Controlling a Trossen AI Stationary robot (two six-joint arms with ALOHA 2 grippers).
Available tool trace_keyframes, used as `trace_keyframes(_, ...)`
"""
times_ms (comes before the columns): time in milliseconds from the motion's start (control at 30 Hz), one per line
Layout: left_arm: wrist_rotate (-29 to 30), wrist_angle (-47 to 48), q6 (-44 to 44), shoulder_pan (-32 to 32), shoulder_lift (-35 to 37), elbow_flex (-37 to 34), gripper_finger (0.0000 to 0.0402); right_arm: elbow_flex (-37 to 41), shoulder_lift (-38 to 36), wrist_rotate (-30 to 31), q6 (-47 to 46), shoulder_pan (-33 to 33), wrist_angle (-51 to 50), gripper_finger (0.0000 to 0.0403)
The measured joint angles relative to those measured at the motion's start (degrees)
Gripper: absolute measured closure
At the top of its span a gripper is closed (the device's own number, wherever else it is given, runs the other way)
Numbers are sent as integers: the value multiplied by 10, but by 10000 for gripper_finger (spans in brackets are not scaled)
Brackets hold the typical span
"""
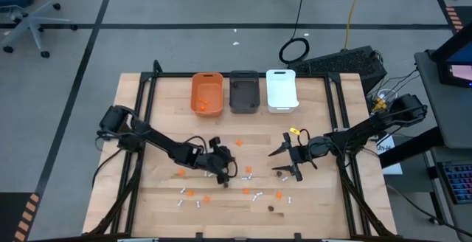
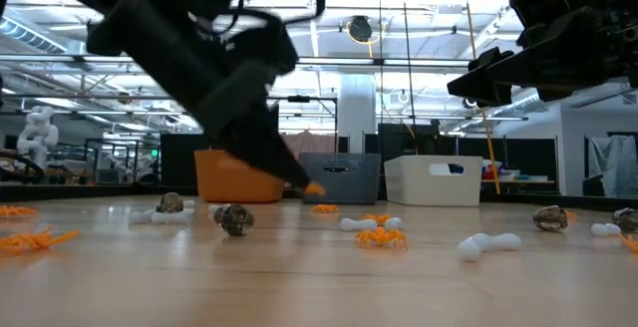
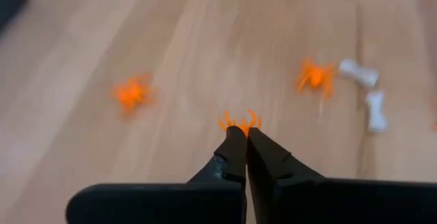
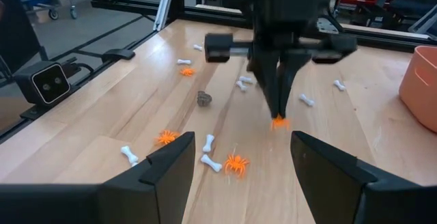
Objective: Sort Halloween decoration
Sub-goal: Put the orange spider toy into the orange bin
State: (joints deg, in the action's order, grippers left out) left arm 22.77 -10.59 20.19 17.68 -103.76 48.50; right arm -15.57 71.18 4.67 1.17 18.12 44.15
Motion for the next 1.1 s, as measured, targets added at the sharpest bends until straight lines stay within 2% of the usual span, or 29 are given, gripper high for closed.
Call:
trace_keyframes(233,15,-7,-62,12,45,1,401,0,0,0,0,0,-1,177)
trace_keyframes(633,86,-12,-389,49,72,1,401,0,0,0,0,0,-2,177)
trace_keyframes(967,124,-38,-585,72,72,1,401,0,0,1,0,0,-1,177)
trace_keyframes(1100,149,-42,-600,76,72,2,401,0,0,2,0,0,-1,177)
